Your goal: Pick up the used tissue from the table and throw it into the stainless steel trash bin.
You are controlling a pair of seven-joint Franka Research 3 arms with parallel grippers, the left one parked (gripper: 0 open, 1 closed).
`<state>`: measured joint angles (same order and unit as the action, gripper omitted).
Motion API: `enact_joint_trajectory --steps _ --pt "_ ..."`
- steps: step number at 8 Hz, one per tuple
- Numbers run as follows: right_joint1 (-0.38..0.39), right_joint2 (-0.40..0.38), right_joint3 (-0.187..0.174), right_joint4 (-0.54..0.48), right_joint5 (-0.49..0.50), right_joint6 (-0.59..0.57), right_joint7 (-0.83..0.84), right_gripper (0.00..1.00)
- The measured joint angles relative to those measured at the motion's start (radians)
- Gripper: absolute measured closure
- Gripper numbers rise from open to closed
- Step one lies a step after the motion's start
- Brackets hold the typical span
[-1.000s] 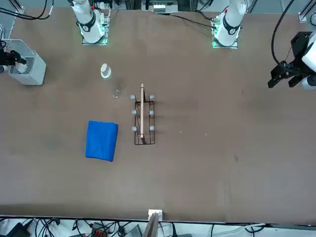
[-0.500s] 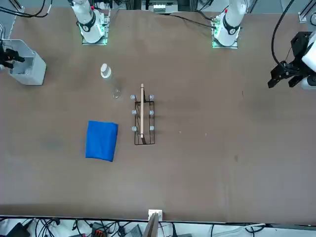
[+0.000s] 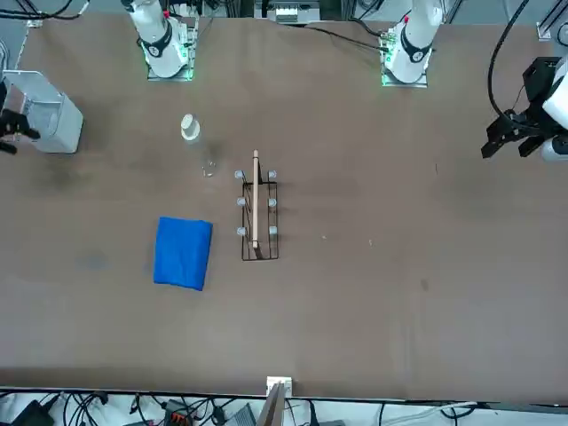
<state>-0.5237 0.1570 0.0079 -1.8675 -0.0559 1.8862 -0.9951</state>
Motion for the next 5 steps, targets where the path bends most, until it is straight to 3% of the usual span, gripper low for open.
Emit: enact_joint_trajectory --steps 3,5 --pt "0.199 -0.027 0.004 0.187 0.033 -0.097 0.144 0.0" --pt "0.289 -0.046 0.005 0.281 0.084 -0.172 0.27 0.0"
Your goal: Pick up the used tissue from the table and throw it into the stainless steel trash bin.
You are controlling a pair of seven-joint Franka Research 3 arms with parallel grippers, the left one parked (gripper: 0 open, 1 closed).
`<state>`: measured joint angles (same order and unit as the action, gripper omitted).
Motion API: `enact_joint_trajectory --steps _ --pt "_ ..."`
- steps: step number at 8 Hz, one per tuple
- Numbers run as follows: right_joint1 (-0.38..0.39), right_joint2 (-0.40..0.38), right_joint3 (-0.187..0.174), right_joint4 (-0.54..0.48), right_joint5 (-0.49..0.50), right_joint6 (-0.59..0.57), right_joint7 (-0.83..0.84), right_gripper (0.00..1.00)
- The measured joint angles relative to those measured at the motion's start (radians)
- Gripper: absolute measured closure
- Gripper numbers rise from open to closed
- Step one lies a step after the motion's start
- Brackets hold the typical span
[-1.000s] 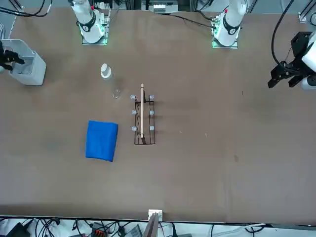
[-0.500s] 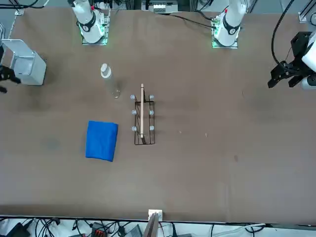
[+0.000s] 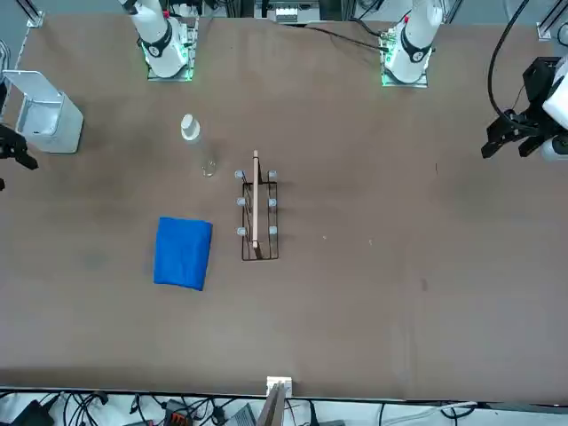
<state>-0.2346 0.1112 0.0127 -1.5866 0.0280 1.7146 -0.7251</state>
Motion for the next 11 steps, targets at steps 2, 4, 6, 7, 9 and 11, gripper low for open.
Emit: enact_joint_trajectory --steps 2,4,6,7,9,11 --pt "0.069 -0.006 0.0 0.042 0.023 -0.023 0.138 0.0" --pt "0.133 -0.017 0.0 0.048 0.023 -0.066 0.281 0.0" --pt "0.188 -0.053 -0.001 0.046 0.024 -0.091 0.446 0.0" --pt "0.225 -0.081 -0.001 0.036 0.024 -0.1 0.534 0.0" --pt "0.297 -0.146 -0.009 -0.015 0.023 -0.106 0.644 0.0" --pt "0.355 -0.182 -0.056 -0.056 0.012 -0.101 0.663 0.0"
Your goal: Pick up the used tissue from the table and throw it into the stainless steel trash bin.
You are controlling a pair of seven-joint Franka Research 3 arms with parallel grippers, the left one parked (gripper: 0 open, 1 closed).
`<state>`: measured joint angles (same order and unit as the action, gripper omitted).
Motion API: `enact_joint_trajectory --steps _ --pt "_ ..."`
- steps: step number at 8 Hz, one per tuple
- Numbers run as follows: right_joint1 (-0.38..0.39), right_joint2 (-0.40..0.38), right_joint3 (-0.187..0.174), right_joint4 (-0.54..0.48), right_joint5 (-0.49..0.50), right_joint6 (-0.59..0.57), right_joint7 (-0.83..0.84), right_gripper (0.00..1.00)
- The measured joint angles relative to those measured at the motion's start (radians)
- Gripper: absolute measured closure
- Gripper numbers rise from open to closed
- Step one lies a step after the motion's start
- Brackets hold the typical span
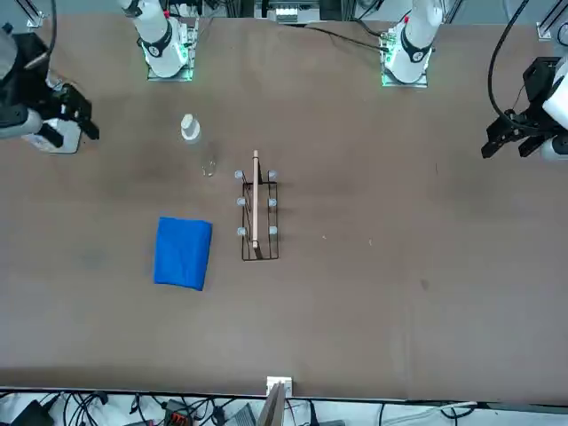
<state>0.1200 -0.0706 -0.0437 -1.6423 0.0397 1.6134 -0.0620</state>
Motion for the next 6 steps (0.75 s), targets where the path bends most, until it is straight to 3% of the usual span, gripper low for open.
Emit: enact_joint_trajectory --steps 2,6 --pt "0.028 -0.002 -0.031 -0.008 -0.023 0.013 0.0 0.0" --pt "0.029 -0.002 -0.036 -0.008 -0.027 0.015 0.0 0.0"
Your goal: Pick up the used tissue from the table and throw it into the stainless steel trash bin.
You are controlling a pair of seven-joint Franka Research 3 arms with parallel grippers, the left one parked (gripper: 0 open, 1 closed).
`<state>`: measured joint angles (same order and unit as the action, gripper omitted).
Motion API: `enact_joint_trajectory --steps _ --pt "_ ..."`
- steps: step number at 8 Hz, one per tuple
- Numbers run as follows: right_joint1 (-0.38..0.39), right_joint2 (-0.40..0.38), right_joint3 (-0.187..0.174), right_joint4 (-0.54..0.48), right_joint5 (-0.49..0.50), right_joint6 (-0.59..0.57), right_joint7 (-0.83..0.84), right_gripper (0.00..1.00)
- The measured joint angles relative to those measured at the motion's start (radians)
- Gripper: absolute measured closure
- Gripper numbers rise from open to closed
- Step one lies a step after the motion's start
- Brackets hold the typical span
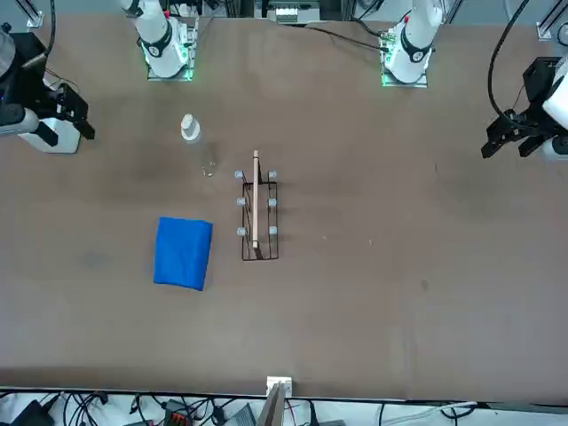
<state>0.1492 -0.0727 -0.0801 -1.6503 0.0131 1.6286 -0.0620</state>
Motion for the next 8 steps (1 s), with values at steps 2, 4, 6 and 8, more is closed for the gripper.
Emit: enact_joint_trajectory --steps 2,4,6,8 --pt "0.0 0.0 -0.003 0.0 -0.001 0.001 0.001 0.0" --pt "-0.006 0.0 -0.012 0.0 -0.005 0.0 0.004 0.0" --pt "-0.019 0.0 -0.018 0.0 -0.026 -0.017 0.006 0.0" --pt "-0.035 0.0 -0.019 0.0 -0.045 -0.033 0.015 0.0"
